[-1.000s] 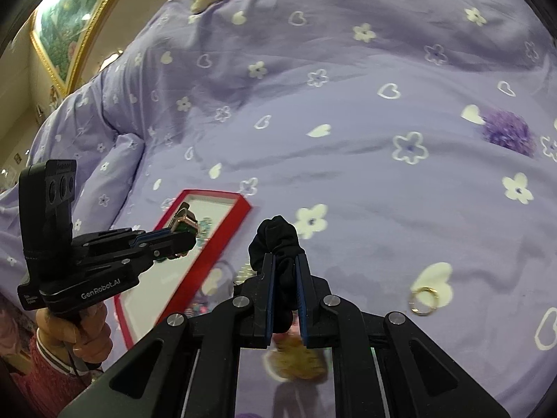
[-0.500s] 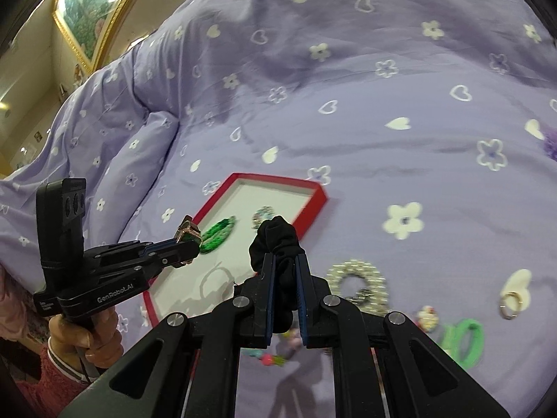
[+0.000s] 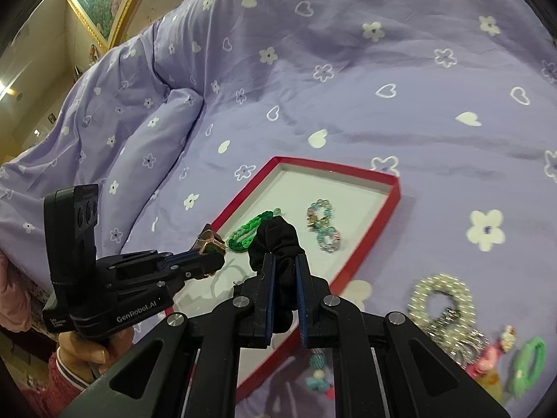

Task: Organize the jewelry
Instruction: 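Carry the watch and scrunchie into the red tray and lower them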

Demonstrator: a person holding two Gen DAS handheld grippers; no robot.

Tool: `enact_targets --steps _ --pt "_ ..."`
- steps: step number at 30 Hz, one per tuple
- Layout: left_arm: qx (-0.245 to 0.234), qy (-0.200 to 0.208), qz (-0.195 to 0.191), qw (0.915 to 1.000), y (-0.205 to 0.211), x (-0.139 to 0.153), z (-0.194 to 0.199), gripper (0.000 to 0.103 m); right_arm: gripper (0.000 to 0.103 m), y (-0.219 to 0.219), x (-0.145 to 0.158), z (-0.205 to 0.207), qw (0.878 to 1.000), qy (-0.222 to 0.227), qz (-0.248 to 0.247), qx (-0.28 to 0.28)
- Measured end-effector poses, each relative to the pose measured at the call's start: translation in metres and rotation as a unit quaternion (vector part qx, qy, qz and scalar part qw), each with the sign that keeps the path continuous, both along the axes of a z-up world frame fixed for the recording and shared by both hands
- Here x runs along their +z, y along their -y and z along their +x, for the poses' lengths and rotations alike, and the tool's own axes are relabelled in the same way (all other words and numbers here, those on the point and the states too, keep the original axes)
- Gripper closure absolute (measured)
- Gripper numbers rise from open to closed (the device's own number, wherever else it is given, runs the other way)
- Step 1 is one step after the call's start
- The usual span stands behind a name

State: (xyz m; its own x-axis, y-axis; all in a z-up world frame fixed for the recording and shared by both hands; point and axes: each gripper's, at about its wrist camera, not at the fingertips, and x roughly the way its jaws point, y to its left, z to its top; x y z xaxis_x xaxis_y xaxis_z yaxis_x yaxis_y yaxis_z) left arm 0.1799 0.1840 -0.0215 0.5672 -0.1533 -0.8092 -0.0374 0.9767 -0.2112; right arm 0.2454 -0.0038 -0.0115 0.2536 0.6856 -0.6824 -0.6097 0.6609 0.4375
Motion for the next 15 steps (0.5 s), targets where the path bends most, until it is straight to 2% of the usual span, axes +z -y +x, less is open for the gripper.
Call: enact_targets --steps 12,15 --pt "-0.004 -0.038 0.004 0.9993 -0.010 -0.035 0.029 0.097 0.093 -0.033 -0.037 0.025 0.999 -0.020 -0.048 0.002" --pt "-0.006 -0.044 0.018 0.9989 -0.007 -0.040 0.033 0.096 0.093 -0.036 -0.043 0.028 0.998 -0.020 -0.062 0.004"
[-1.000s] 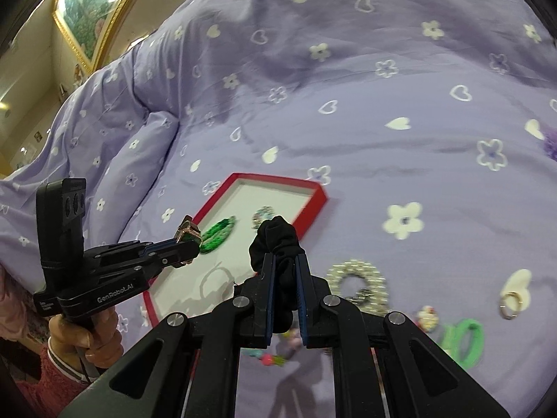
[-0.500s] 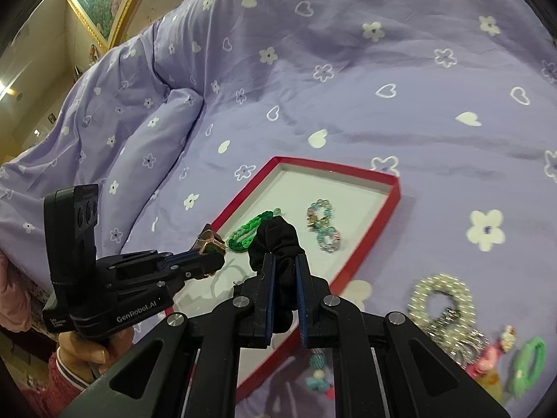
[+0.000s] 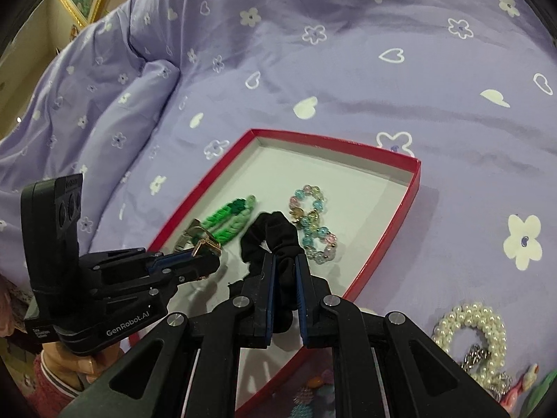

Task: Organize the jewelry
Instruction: 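Carry the watch and scrunchie into the red tray and lower them, then open both tools to release the watch and scrunchie and withdraw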

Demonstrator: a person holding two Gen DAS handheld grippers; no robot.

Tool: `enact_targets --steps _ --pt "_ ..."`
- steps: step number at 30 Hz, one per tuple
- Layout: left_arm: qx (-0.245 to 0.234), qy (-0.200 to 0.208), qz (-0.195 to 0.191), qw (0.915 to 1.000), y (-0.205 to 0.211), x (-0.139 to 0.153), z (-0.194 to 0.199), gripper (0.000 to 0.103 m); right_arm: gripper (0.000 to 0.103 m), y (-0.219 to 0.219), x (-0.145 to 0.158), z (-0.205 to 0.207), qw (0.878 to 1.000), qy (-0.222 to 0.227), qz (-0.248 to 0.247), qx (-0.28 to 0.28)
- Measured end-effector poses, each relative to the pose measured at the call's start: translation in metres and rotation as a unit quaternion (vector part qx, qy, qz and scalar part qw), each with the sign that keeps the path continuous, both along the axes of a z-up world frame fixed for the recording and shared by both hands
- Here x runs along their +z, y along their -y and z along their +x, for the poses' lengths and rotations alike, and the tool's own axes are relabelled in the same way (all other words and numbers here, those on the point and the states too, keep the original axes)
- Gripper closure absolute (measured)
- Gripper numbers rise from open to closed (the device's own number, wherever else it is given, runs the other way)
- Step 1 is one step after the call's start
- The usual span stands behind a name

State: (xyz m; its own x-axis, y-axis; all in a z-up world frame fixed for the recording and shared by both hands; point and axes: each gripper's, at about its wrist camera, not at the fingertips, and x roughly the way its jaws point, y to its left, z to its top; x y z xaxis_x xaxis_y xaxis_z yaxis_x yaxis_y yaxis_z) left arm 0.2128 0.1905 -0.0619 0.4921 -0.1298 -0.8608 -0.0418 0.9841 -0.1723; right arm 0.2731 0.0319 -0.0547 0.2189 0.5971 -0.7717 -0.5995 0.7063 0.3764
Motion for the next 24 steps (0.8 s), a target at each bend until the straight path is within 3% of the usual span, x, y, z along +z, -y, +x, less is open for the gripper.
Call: enact_targets --steps 13,18,24 --pt "-0.004 -0.003 0.022 0.9997 0.0053 -0.0030 0.0063 0.094 0.087 -0.0039 -0.0038 0.0032 1.000 0.007 -0.023 0.020" --pt "0.002 -0.006 0.023 0.9997 0.0036 -0.0031 0.0078 0.076 0.080 -0.0041 -0.0036 0.0035 1.000 0.004 -0.015 0.022" --pt "0.005 -0.004 0.026 0.9996 0.0037 0.0009 0.0055 0.076 0.078 -0.0018 0.0003 0.0028 1.000 0.007 -0.010 0.018"
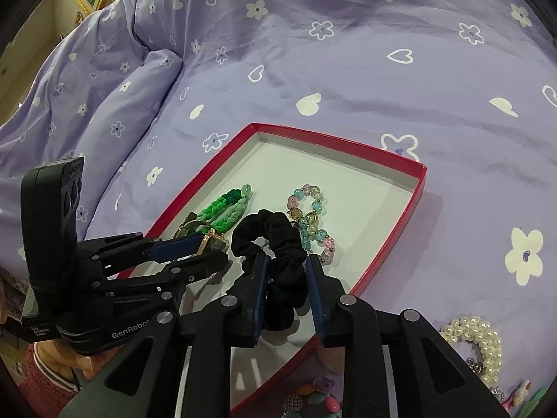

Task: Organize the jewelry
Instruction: 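Open both tools to release the watch and scrunchie and withdraw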

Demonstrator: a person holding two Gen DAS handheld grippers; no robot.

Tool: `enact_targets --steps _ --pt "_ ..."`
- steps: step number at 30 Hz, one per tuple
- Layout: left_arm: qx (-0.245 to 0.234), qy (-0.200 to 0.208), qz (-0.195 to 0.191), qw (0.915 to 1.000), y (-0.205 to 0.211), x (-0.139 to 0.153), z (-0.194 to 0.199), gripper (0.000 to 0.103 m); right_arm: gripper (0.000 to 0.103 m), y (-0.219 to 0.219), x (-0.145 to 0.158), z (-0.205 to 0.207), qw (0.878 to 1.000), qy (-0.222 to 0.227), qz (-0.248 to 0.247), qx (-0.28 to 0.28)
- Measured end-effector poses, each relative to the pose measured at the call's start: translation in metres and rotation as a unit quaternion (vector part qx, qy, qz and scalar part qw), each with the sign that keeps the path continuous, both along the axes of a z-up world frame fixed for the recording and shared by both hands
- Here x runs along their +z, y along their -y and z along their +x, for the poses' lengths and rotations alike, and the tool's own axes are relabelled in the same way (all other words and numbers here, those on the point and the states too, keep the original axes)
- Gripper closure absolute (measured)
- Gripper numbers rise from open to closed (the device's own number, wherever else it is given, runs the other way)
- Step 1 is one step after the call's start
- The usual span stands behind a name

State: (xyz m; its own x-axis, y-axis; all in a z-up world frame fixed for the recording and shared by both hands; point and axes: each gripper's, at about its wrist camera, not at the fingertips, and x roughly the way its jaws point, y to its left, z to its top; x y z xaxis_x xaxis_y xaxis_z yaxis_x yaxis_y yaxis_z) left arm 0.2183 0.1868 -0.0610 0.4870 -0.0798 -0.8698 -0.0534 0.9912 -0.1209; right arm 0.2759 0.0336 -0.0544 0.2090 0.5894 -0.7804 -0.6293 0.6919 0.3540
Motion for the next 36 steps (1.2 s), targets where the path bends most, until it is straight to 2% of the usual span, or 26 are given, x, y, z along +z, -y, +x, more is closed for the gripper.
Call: enact_targets --steps 2,4,6,9,16,18,21,28,36 --pt "0.000 0.002 0.003 1.0000 0.001 0.004 -0.002 0.075 0.078 0.001 0.002 0.000 1.000 0.001 0.002 -0.002" --pt "0.001 0.007 0.005 1.0000 0.002 0.009 -0.006 0.070 0.077 0.004 0.005 0.000 1.000 0.001 0.006 -0.006" --pt "0.003 0.015 0.005 0.9999 0.002 0.015 -0.010 0.062 0.071 0.009 0.010 -0.002 1.000 0.003 0.012 -0.010" --pt "0.009 0.022 0.003 0.9997 0.003 0.022 -0.016 0.059 0.063 0.015 0.016 -0.005 1.000 0.008 0.022 -0.014" --pt "0.027 0.038 -0.011 0.9989 0.002 0.038 -0.035 0.058 0.063 0.030 0.025 -0.013 0.999 0.009 0.034 -0.024" --pt "0.031 0.044 -0.017 0.9984 0.003 0.043 -0.041 0.054 0.063 0.037 0.029 -0.018 0.999 0.012 0.038 -0.027" --pt "0.032 0.053 -0.027 0.9977 0.008 0.050 -0.050 0.053 0.063 0.048 0.033 -0.025 0.999 0.014 0.042 -0.030" --pt "0.018 0.063 -0.043 0.9969 0.031 0.060 -0.064 0.052 0.063 0.086 0.042 -0.043 0.997 0.021 0.049 -0.050" --pt "-0.015 0.064 -0.048 0.9967 0.069 0.061 -0.073 0.052 0.063 0.149 0.049 -0.057 0.993 0.025 0.053 -0.100"
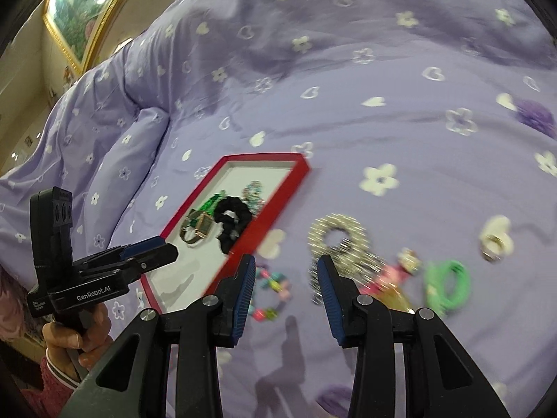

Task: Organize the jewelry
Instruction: 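Open both tools to release the watch and scrunchie and withdraw, then grasp the pastel beaded bracelet with the left tool while the right grasps the green hair tie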

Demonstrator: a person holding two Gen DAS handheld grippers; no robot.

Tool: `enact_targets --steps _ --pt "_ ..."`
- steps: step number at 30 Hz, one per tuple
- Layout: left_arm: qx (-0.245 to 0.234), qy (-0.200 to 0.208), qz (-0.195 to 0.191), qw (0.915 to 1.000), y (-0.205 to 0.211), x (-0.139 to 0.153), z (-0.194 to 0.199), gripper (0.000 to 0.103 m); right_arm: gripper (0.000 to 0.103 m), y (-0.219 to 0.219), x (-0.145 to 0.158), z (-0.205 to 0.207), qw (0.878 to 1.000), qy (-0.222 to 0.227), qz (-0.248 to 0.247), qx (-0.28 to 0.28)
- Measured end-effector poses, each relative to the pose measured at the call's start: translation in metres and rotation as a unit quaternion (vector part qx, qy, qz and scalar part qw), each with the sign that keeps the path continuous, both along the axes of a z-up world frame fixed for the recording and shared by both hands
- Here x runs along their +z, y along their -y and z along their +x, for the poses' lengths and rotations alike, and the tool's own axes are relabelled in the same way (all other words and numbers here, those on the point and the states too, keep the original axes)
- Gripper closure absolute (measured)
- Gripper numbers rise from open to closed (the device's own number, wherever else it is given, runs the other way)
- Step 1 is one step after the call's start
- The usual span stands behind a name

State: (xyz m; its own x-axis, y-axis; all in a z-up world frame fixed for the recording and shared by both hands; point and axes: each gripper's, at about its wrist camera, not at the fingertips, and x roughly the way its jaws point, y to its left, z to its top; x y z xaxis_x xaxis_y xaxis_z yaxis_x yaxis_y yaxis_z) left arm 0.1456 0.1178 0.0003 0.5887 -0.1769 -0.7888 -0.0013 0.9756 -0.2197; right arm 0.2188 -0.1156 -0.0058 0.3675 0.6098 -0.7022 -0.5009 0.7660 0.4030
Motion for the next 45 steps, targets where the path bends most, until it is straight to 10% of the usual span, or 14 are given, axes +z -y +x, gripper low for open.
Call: enact_targets --steps 19,45 --pt "-0.068 -0.020 0.003 0.9975 0.064 -0.017 -0.008 0.052 0.061 0.090 -0.012 -0.013 0.997 -0.009 -0.015 -0.070" --pt "-0.126 -0.055 0.077 0.9876 0.110 -0.063 0.030 0.065 0.061 0.088 -0.046 0.030 0.996 -0.030 -0.035 -0.080"
